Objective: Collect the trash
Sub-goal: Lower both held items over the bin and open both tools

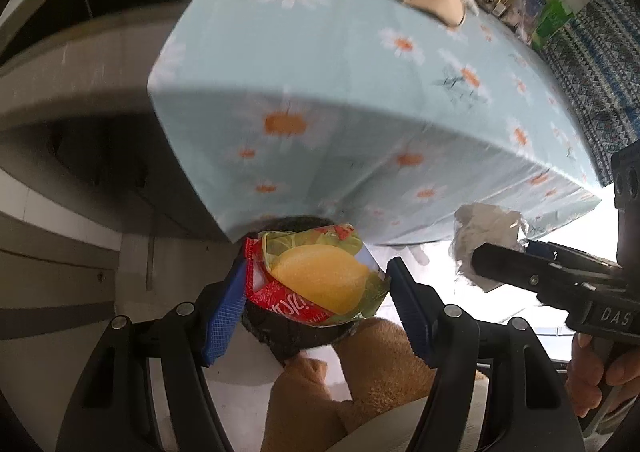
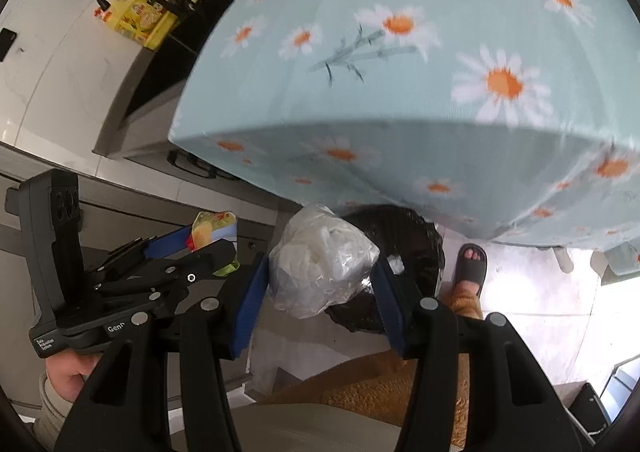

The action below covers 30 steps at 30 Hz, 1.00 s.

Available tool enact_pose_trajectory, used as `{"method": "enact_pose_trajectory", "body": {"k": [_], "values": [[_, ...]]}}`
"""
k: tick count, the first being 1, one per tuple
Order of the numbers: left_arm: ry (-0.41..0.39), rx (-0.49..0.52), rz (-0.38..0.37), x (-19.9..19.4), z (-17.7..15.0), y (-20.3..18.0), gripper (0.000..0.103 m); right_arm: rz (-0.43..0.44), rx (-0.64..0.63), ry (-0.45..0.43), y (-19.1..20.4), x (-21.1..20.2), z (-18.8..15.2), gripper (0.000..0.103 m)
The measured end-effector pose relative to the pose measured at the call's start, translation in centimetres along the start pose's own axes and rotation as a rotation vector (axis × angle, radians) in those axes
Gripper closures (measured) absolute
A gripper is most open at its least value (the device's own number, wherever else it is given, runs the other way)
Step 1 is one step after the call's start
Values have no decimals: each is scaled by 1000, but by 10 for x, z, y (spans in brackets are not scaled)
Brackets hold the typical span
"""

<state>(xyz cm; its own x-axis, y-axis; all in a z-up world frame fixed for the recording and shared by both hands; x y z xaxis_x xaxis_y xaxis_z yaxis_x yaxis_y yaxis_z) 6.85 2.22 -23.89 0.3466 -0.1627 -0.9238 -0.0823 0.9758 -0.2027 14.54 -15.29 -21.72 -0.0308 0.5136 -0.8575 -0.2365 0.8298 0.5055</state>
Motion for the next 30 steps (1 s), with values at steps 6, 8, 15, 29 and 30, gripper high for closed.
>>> {"method": "enact_pose_trajectory", "body": {"k": [6, 8, 15, 29, 30], "values": [[51, -14, -16, 22, -16, 6, 36, -31, 36, 43, -15, 23, -7, 50], [64, -17, -24, 29, -20, 8, 36, -39, 46, 57, -19, 31, -9, 50], [122, -43, -42, 56, -34, 14, 36, -65, 57, 101, -30, 55, -16, 50], [154, -47, -53, 72, -32, 15, 34, -79, 53, 126, -35, 68, -13, 48], [162, -51, -61, 73, -32, 15, 32, -80, 56, 125, -35, 67, -12, 45]]}}
Point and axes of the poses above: each gripper's, at about its wrist camera, not at the fingertips, and x roughly the way its jaws point, y to its left, z to its top, the point moved 2 cm from there along x, roughly the way its jaws point, and after that the axes turned 10 degrees about x, right-handed, at the moved point
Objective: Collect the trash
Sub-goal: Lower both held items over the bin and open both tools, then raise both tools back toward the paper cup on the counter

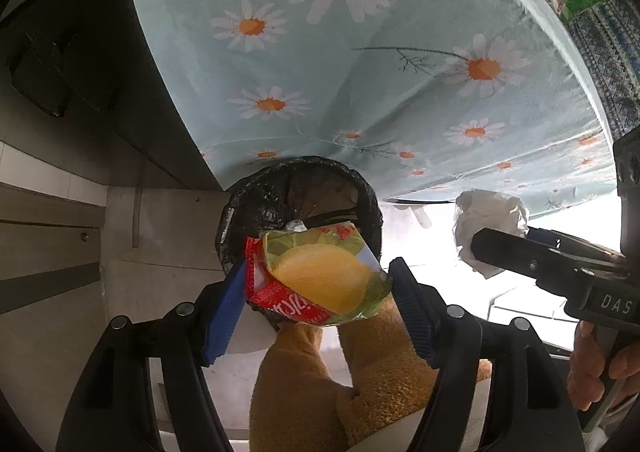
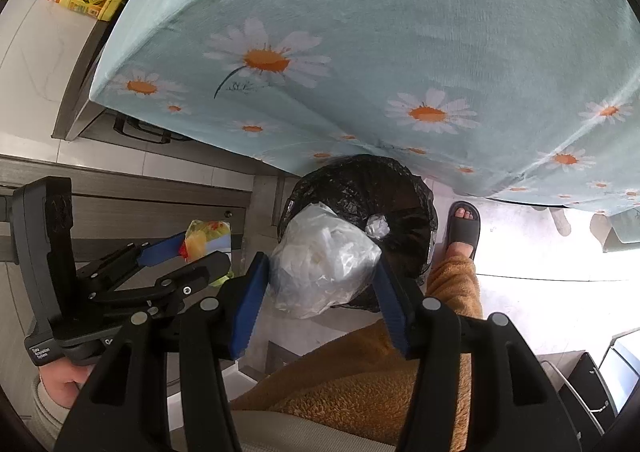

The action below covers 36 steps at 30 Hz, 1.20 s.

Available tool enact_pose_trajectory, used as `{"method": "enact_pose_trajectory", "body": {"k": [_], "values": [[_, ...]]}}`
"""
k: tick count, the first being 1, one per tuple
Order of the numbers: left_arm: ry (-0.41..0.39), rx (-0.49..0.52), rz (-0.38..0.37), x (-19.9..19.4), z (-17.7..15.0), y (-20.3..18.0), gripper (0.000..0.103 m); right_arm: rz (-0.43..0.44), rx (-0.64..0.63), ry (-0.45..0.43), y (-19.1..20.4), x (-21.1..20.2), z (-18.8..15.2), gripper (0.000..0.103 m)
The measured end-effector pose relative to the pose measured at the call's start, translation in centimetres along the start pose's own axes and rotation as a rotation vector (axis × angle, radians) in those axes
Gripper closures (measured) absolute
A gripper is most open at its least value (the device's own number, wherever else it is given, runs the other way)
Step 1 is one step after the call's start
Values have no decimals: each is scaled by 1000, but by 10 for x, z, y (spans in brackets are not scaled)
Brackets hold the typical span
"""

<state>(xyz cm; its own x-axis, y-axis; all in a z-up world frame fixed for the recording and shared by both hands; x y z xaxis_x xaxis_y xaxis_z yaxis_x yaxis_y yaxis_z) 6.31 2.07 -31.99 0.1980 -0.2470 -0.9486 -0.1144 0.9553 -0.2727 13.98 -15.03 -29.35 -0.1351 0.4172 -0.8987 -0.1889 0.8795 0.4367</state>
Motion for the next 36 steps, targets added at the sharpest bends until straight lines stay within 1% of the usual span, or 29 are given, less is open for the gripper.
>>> {"method": "enact_pose_trajectory", "body": {"k": [1, 2, 5, 7, 20, 24, 27, 29, 36], "values": [[15, -3, 5, 2, 1, 0, 30, 5, 5, 0, 0, -1, 2, 43], [19, -4, 12, 2, 1, 1, 28, 8, 9, -2, 0, -3, 2, 43], [25, -2, 9, 3, 2, 0, 28, 16, 15, -10, 1, -7, 6, 39], [27, 2, 22, 2, 3, 1, 28, 19, 18, -19, 2, -10, 8, 39], [16, 1, 13, -5, 5, 0, 28, 22, 44, -42, -3, -17, 10, 39], [-4, -1, 7, -13, 6, 0, 28, 25, 42, -61, -1, -25, 10, 39], [-53, 0, 1, -27, 7, -2, 28, 31, 41, -80, 0, -35, 10, 39], [-74, 7, -10, -36, 9, -5, 28, 34, 37, -98, 2, -43, 9, 39], [-121, 58, -8, -65, 19, -22, 28, 51, 32, -168, 5, -75, 7, 38]]}}
Point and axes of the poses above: each gripper's, at about its wrist camera, not at the fingertips, and x roughly the way its jaws point, y to its left, z to its top, the point moved 2 cm from there along x, roughly the way its jaws point, and after that the axes turned 10 degrees about x, right-handed, at the moved point
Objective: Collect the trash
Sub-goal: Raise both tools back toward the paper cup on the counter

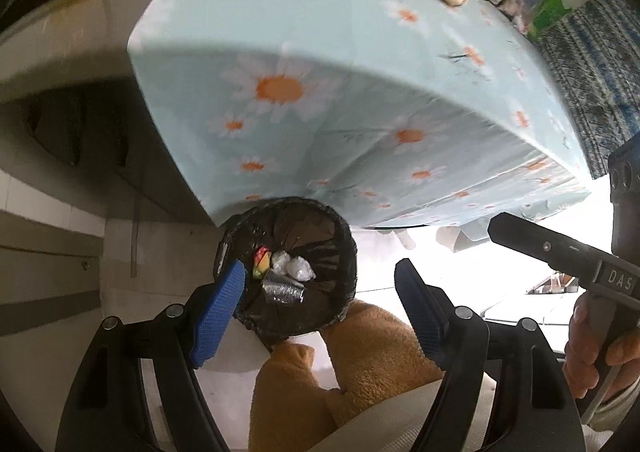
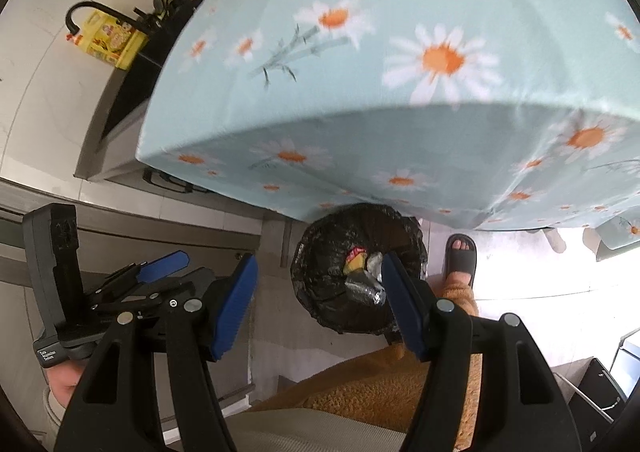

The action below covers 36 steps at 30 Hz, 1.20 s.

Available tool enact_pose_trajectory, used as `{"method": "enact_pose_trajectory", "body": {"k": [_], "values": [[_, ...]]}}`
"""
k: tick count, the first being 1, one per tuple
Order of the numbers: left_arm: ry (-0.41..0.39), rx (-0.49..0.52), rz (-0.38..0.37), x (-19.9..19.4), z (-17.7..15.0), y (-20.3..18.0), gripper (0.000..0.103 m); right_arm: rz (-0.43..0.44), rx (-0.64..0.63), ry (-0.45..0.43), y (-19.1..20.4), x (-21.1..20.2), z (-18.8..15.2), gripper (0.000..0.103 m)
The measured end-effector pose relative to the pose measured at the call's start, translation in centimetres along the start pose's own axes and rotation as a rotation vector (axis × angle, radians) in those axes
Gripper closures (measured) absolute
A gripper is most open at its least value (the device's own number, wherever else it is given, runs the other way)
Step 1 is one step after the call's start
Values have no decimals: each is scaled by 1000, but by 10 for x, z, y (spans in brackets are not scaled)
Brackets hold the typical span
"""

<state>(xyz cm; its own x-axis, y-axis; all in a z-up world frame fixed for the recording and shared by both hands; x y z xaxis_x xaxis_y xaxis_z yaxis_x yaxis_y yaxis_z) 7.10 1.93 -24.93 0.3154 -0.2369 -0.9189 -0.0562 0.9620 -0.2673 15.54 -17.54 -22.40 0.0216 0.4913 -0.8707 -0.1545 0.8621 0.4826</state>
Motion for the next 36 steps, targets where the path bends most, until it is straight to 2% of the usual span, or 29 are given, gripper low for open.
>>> {"method": "enact_pose_trajectory", "body": {"k": [9, 14, 17, 19, 20, 22, 25, 26, 32, 36], "values": [[-88, 70, 11, -35, 24, -22, 28, 30, -40, -123, 17, -48, 21, 30], [-149, 87, 29, -57, 46, -25, 28, 35, -58, -180, 23, -67, 46, 29], [-179, 89, 40, -67, 60, -26, 28, 45, -67, -206, 26, -73, 62, 22], [-189, 85, 49, -72, 66, -27, 28, 44, -71, -218, 28, -77, 75, 22], [-196, 82, 50, -74, 71, -26, 28, 45, -73, -220, 29, -77, 79, 21], [-208, 79, 60, -78, 80, -25, 28, 48, -76, -228, 30, -80, 90, 10], [-214, 72, 63, -80, 90, -24, 25, 57, -77, -229, 32, -81, 108, 6], [-216, 71, 68, -79, 94, -24, 21, 63, -79, -226, 33, -81, 114, 6], [-215, 45, 87, -74, 112, -22, 20, 45, -115, -222, 39, -74, 144, 5], [-216, 11, 101, -73, 119, -17, 12, 56, -99, -183, 37, -60, 167, 5]]}}
Point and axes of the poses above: each gripper's, at about its wrist camera, not at the fingertips, and x roughly the way its jaws point, y to its left, z to its top, the point moved 2 cm from there along x, roughly the way its jaws point, and after that the axes turned 10 degrees about x, right-handed, at the moved point
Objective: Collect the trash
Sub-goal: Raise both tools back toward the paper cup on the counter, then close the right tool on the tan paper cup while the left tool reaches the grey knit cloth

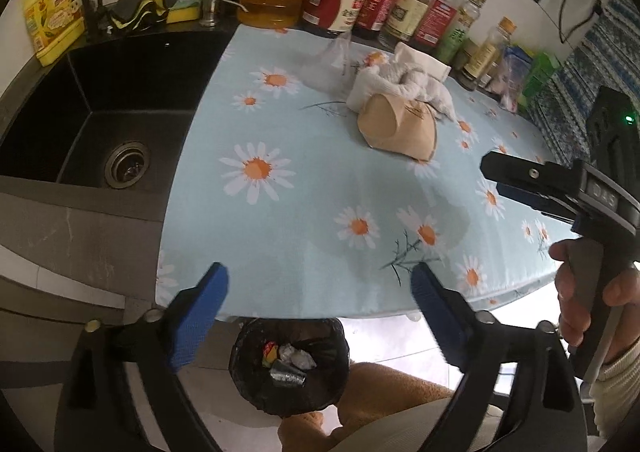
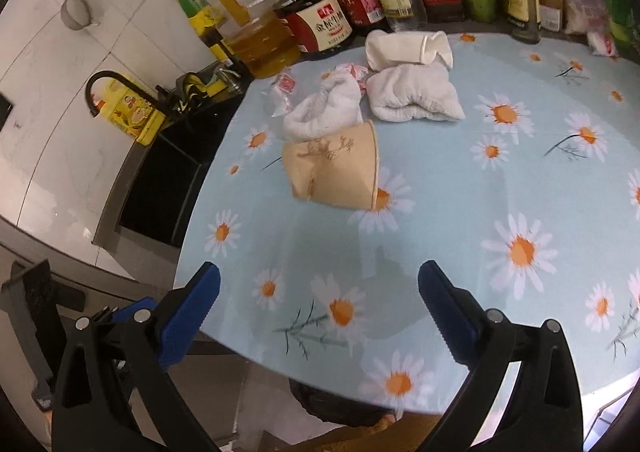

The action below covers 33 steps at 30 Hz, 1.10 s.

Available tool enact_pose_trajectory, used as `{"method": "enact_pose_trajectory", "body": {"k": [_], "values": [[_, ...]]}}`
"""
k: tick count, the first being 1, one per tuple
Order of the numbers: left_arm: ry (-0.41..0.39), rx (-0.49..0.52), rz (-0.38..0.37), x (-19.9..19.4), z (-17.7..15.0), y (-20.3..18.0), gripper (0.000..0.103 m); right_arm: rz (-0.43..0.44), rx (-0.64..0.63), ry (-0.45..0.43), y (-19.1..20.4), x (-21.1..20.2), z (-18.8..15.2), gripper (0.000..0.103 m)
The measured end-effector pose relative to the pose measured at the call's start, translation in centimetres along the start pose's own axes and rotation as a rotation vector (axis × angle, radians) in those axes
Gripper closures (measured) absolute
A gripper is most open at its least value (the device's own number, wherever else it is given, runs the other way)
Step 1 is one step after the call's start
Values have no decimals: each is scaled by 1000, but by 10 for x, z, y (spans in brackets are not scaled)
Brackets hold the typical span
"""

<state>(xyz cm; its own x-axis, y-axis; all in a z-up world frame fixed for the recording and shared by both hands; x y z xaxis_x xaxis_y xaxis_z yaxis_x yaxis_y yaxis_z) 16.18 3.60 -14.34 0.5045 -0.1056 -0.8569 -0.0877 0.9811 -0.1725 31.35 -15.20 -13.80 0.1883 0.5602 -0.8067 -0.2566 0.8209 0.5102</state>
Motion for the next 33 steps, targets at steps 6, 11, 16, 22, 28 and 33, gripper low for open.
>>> {"method": "enact_pose_trajectory", "body": {"k": [6, 11, 16, 22, 28, 33], "values": [[7, -34, 15, 3, 5, 5, 7, 1, -37, 39, 6, 31, 22, 5], [18, -70, 25, 10, 9, 10, 7, -24, -44, 41, 7, 57, 43, 5], [16, -88, 43, 10, 14, 12, 7, -48, -40, 59, 4, 81, 58, 5], [34, -90, 37, 16, 14, 10, 7, -51, -25, 84, 0, 98, 64, 5], [40, -91, 31, 20, 12, 6, 7, -37, -33, 77, -1, 101, 66, 5], [48, -94, 29, 24, 14, 4, 7, -43, -49, 71, 2, 102, 68, 20]]}}
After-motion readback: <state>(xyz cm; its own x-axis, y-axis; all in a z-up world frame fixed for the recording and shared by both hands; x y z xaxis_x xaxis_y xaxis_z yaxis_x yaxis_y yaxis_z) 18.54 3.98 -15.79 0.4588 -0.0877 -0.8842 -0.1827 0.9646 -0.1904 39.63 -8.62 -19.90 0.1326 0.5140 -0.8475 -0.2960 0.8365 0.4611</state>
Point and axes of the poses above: each gripper's, at about its wrist camera, not at the fingertips, and x roughly the way its jaws point, y to its left, z to its top, the point moved 2 cm from there along x, roughly the way its jaws point, and after that the axes turned 10 degrees about x, right-handed, at the moved point
